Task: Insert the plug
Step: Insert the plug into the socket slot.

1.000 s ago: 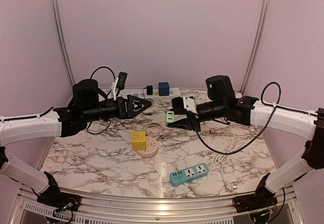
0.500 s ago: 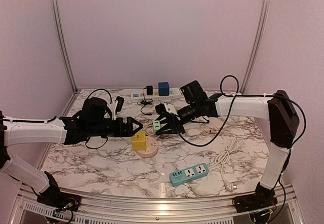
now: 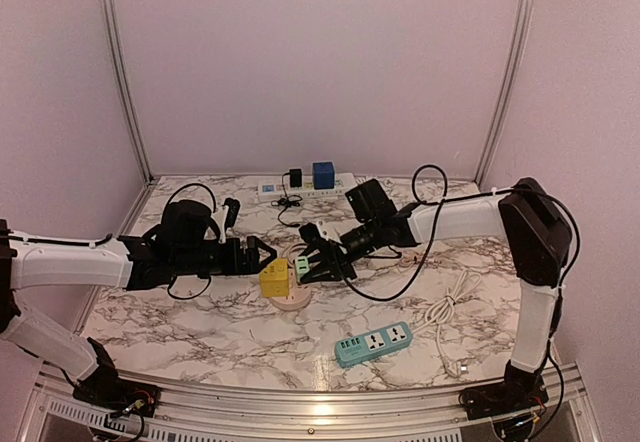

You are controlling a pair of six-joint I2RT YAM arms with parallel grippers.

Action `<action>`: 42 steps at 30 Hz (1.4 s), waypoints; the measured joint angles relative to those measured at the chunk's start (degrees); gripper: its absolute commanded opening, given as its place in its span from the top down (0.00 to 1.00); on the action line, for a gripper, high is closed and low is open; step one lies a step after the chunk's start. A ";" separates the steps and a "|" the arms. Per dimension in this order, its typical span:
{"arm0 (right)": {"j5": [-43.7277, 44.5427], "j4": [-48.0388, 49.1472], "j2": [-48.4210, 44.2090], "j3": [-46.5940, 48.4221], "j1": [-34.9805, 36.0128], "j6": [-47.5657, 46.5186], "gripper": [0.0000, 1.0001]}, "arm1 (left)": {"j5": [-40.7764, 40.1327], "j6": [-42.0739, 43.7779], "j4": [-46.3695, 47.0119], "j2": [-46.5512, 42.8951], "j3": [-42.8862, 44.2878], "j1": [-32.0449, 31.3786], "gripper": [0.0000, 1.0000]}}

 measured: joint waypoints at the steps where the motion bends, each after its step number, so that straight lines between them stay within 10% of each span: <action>1: 0.00 0.57 0.55 0.00 0.24 0.52 0.91 | 0.11 -0.17 0.15 0.02 0.00 0.02 0.01; 42: 2.73 7.74 10.23 2.21 -1.01 8.17 0.91 | 4.22 7.39 -3.67 6.12 5.38 -2.73 0.01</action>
